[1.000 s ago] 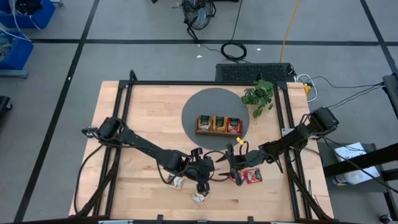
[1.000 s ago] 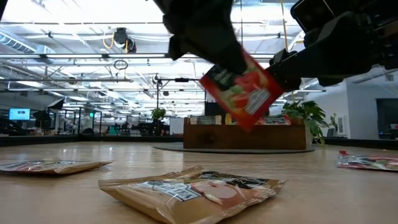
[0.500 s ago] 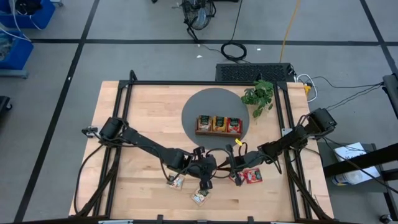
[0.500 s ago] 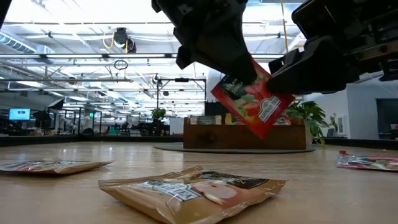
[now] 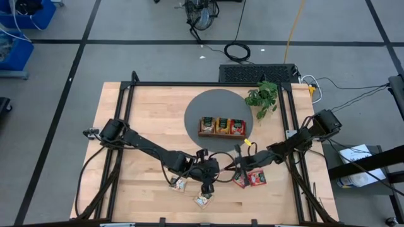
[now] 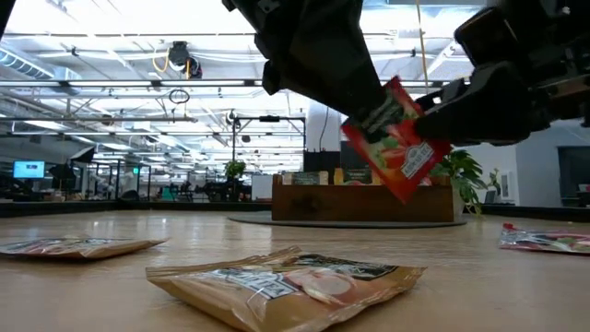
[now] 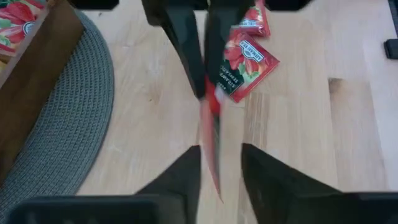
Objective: Pick & Place Tea
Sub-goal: Put the red tea bag into the right section of the wooden organizer
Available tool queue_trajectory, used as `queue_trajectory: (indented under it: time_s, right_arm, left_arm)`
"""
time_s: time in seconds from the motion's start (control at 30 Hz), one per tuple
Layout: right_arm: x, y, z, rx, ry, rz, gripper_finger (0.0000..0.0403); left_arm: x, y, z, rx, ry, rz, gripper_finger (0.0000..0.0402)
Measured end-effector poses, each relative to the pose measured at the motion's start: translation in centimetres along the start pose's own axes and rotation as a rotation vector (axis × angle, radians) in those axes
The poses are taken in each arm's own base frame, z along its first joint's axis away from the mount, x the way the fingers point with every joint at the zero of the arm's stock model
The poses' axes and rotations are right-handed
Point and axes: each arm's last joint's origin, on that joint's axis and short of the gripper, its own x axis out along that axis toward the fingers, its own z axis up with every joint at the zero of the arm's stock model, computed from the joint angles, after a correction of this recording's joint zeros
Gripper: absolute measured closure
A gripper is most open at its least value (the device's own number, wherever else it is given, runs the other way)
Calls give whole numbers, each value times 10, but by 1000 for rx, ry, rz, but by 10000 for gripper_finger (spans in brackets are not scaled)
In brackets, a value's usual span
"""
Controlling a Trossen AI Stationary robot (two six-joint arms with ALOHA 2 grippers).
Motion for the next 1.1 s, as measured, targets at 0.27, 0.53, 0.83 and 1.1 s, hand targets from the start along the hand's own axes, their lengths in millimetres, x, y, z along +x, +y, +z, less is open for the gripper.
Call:
queue_trajectory:
  time_s: [0.27,0.53,0.83,1.1]
  right_arm:
    - [-26,-2,-2,-10,-190,-15,403]
    - [-24,-2,-3,-26,-165,-14,403]
    - [-25,2,-3,-60,-163,-67,403]
    - [-25,2,-3,-65,-157,-64,403]
  left_arm:
    - [0,3,0,-17,-7,40,196]
    - [1,1,12,9,-116,7,219]
    - [0,0,11,22,-121,45,364]
    - [-1,0,8,29,-112,82,397]
